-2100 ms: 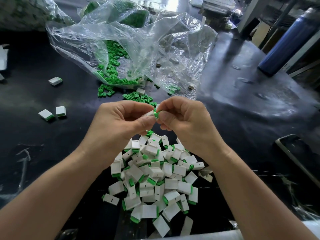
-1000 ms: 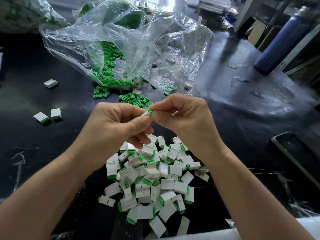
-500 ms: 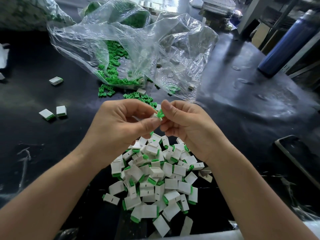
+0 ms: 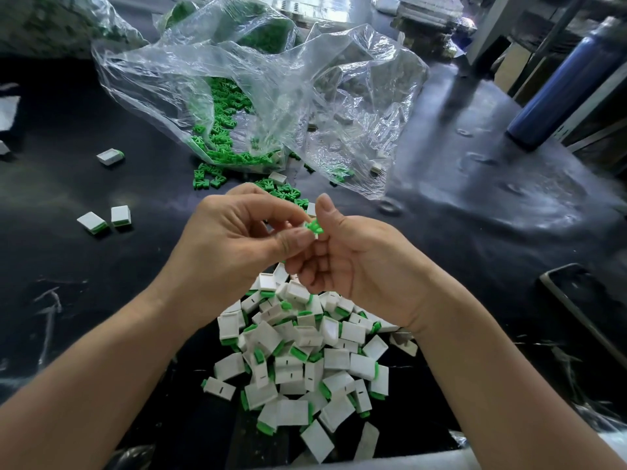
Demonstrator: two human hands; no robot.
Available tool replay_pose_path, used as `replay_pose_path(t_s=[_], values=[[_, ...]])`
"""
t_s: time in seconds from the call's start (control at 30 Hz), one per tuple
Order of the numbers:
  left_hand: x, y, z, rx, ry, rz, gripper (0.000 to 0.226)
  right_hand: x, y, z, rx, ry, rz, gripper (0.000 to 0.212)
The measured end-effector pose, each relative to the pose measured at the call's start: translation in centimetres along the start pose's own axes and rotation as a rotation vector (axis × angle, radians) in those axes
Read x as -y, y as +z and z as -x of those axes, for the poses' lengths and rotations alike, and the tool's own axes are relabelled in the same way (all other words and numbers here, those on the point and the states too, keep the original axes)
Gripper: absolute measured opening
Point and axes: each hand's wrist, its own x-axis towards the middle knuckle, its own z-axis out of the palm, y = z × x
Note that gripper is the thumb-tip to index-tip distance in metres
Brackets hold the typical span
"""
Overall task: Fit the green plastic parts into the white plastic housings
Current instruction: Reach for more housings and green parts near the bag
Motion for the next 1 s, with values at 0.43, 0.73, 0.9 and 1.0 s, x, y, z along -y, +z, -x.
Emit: replay_pose_path(t_s=[0.43, 0.73, 0.9, 1.0], values=[[0.3, 0.2, 0.2, 0.085, 0.015, 0.161, 0.018, -0.1, 0.6, 0.0, -0.011, 0.022, 0.018, 0.055], [0.1, 0.2, 0.3, 0.092, 0.010, 0.170, 0.024, -0.6, 1.2, -0.1, -0.098, -0.055, 0.020, 0.034], [0.3, 0.2, 0.3, 0.076, 0.004, 0.143, 0.023, -1.1, 1.5, -0.3, -0.153, -0.064, 0.036, 0.033], [0.3, 0.3, 0.3, 0.066, -0.014, 0.164, 0.023, -1.2, 1.4, -0.5, -0.154, -0.053, 0.033, 0.033]])
